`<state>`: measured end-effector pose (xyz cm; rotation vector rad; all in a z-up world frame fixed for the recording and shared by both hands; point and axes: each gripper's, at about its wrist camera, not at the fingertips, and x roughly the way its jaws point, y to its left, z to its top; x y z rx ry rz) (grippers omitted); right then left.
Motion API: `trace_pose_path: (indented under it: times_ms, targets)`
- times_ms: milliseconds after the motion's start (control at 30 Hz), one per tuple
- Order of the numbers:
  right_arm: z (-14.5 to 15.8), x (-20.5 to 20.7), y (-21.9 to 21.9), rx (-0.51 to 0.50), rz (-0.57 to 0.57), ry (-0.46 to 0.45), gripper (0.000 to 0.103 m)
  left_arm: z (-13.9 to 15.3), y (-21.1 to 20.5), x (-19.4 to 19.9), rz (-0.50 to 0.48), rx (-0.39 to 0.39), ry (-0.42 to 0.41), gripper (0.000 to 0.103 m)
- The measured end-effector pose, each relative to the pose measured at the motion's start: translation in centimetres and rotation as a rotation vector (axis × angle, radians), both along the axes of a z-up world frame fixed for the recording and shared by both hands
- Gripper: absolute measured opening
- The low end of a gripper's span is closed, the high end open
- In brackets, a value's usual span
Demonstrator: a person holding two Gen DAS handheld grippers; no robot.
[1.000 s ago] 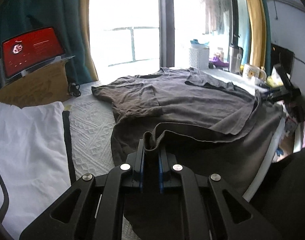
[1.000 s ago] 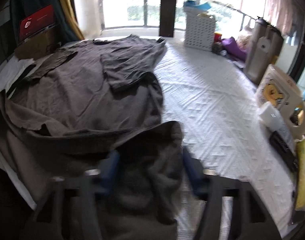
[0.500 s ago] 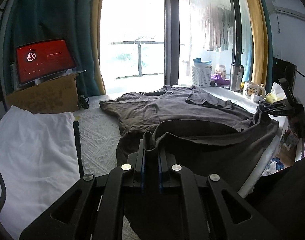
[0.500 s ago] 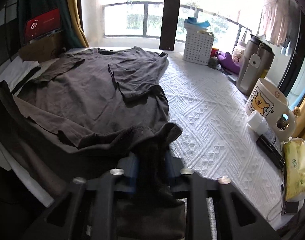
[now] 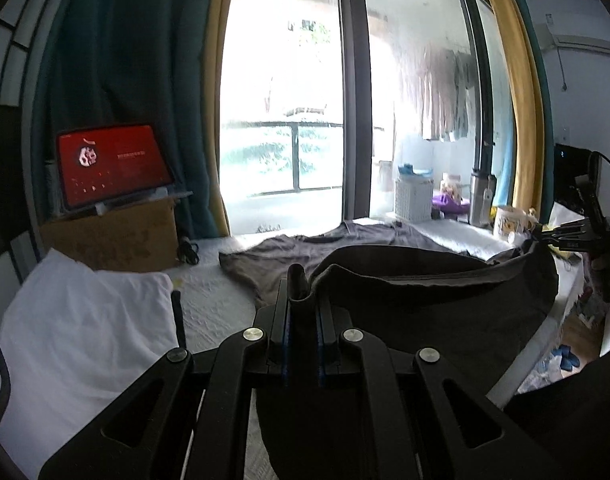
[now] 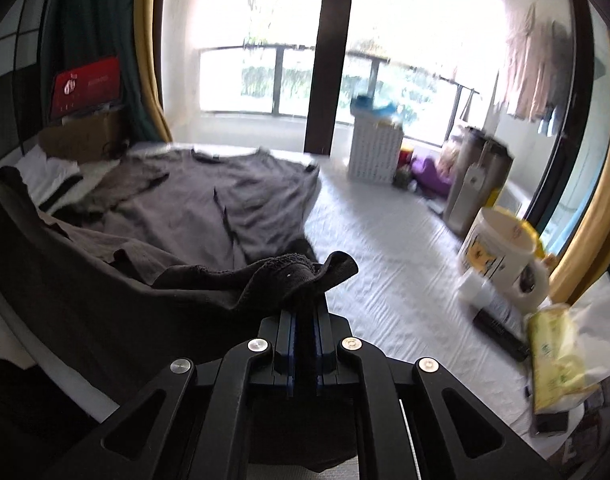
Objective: Fold small clothes
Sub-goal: 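Lift the hem with both tools and fold it over toward the collar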
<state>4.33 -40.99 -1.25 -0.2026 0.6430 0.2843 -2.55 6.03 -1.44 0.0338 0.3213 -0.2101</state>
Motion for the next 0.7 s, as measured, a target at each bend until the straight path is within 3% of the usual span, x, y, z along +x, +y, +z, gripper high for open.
trace_pose_path:
  times_ms: [267, 533, 700]
  targets:
    - [2.8, 0.4, 0.3, 0.034, 0.003, -0.086, 0.007, 2.8, 0.3, 1.0, -0.001, 0.008, -0.085, 0.008]
    - [3.8, 2.9, -1.0, 0.148, -0.043, -0.134, 0.007, 3.8, 0.6, 2.8, 0.025, -0.019, -0.118, 0.008]
    - [4.5, 4.6, -0.5, 0.164, -0.035, -0.15, 0.007, 4.5, 0.4, 4.1, 0.035, -0.008, -0.129, 0.008]
